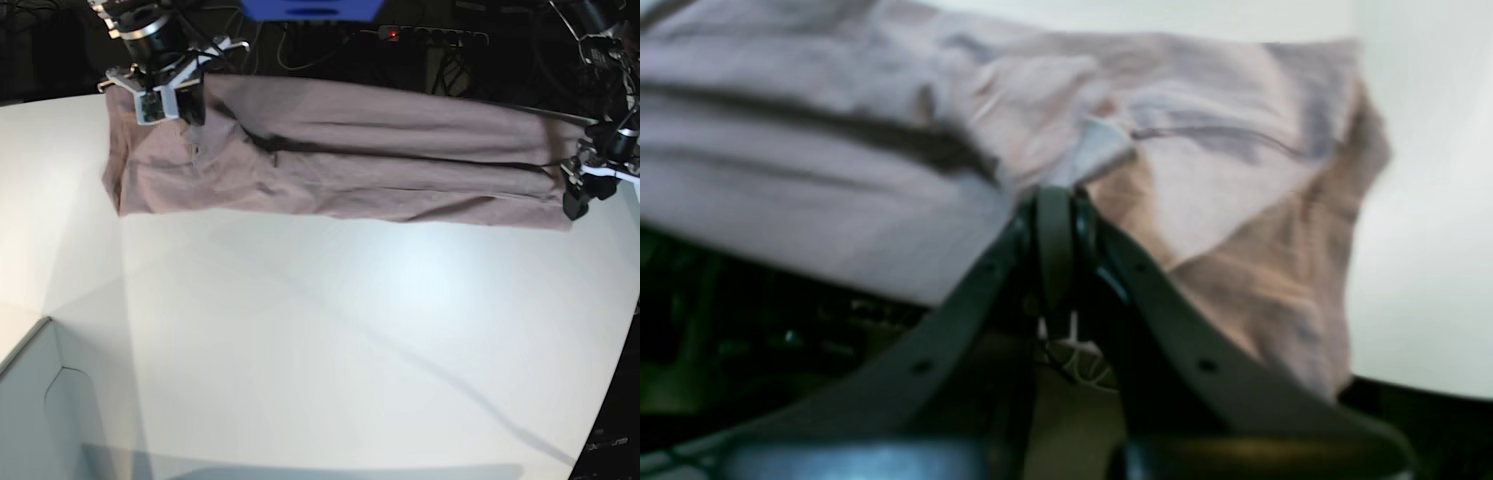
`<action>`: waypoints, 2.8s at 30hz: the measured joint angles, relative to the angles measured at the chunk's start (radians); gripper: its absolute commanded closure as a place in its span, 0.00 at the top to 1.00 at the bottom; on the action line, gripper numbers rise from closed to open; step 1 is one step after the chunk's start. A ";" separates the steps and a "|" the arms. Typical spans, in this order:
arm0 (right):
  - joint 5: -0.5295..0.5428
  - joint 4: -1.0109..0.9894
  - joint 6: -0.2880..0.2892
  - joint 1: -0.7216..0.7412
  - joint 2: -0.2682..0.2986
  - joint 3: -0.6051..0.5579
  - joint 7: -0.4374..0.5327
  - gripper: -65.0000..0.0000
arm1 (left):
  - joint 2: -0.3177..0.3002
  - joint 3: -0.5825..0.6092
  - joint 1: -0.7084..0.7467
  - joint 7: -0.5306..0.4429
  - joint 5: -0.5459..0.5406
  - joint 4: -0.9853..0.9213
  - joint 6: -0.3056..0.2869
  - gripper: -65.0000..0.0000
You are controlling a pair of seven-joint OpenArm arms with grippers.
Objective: Layout the t-shirt on the table in an organized manner, then fold the t-shirt properly
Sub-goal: 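Pull the strip ends apart with both grippers to straighten it, then release the strip end with the left gripper and move it to the strip's middle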
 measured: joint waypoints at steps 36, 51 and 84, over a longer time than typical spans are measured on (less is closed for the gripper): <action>0.000 -0.232 0.000 0.033 0.071 0.014 -0.002 0.00 | -0.024 -0.003 0.001 0.000 0.000 0.000 0.000 0.79; 0.000 -0.233 0.000 0.126 0.063 0.159 -0.009 0.44 | -0.021 0.000 0.000 0.000 0.000 0.000 0.000 0.79; 0.042 -0.557 0.001 0.479 0.099 0.076 -0.079 0.45 | -0.021 0.114 -0.035 -0.005 0.079 -0.142 -0.003 0.02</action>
